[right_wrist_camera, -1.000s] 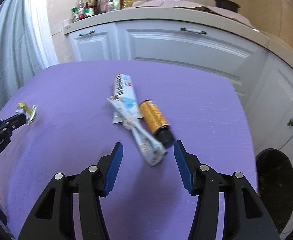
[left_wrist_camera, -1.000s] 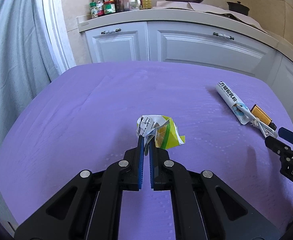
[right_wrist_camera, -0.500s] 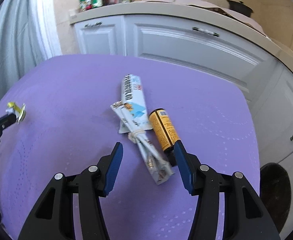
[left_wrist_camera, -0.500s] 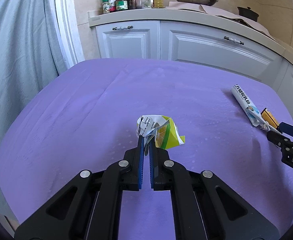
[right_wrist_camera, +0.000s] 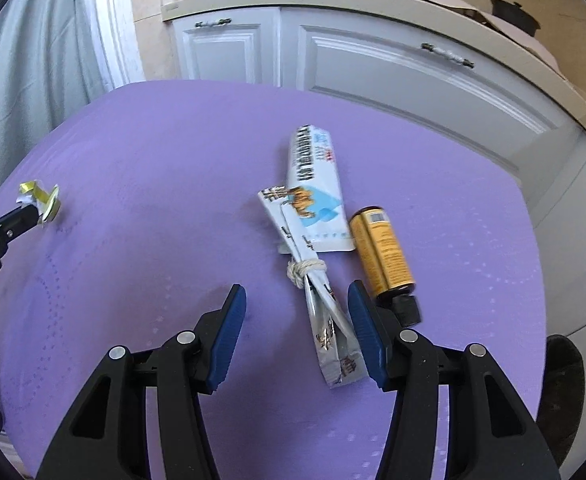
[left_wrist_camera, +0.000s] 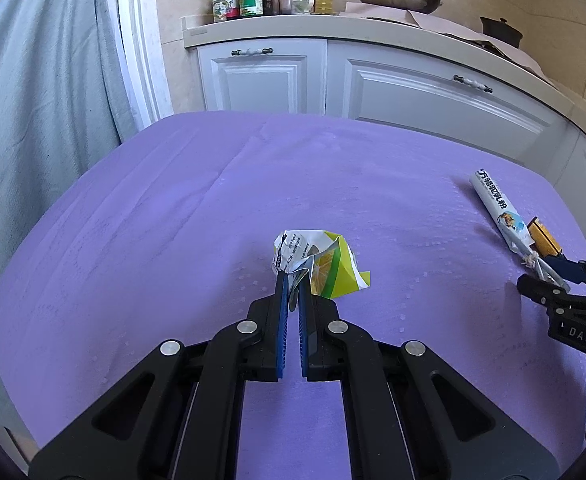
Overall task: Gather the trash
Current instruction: 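Grasp the silver string-tied tube with the right tool while the left tool holds the wrapper, then carry the wrapper and silver tube over the black bin and open both tools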
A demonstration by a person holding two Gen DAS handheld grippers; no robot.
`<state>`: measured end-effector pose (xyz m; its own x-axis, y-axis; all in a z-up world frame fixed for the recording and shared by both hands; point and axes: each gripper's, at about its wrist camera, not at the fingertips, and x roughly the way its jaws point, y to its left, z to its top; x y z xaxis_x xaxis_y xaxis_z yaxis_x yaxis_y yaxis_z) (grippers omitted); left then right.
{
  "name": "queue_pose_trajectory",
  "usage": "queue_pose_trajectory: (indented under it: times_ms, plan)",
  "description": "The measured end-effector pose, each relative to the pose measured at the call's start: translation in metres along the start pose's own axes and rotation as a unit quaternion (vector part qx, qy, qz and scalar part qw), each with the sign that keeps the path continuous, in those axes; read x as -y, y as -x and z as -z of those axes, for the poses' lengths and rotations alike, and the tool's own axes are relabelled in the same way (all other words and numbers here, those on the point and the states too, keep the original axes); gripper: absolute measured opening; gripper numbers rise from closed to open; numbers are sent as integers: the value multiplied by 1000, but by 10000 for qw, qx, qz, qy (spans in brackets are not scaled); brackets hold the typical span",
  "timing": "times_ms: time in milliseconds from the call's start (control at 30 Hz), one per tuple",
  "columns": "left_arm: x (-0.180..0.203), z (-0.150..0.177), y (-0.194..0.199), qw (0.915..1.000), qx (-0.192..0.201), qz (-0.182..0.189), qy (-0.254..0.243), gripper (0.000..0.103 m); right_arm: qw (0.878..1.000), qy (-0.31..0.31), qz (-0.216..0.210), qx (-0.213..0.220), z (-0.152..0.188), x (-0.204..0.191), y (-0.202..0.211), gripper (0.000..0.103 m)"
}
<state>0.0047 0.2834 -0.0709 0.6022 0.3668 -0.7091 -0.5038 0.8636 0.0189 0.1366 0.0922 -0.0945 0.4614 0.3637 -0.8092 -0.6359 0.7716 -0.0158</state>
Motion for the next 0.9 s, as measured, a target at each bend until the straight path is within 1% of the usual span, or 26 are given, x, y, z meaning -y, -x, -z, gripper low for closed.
queue_pose_trajectory:
  times_ms: [33,67,100,133,200,333,533,633,733,800,833,900]
  plan:
    - [-1,0,0,10000,0,1,5,5,10000,-4,-11,12,0,-1,0,52]
    - [-1,0,0,10000,2,3,7,5,10000,-8,-17,9,1,-3,0,47]
    - [-1,0,0,10000,3,9,8,5,10000,-16,-35,-6,1,-4,-1,40]
    - [-1,0,1,10000,9,16,7,5,10000,-31,-64,-23,1,-4,-2,35]
    - [0,1,2,10000,20,22,3,5,9999,-78,-146,-20,3,-5,-1,19]
    - [1,2,6,10000,58,45,6,5,9999,-87,-94,51,7,-9,4,18]
    - [7,5,19,9998,128,127,-47,5,9990,-282,-62,343,16,-6,28,17]
    - [15,6,28,9995,191,207,-124,5,9979,-416,31,496,20,-1,42,17]
    - [25,6,38,9989,265,320,-199,5,9960,-560,211,657,26,8,57,17]
    - [35,6,45,9982,323,422,-276,5,9938,-670,431,774,31,17,69,17]
    - [42,6,49,9977,350,481,-322,5,9938,-670,431,774,31,17,69,17]
    - [53,6,55,9967,399,580,-413,5,9913,-747,648,869,35,24,77,17]
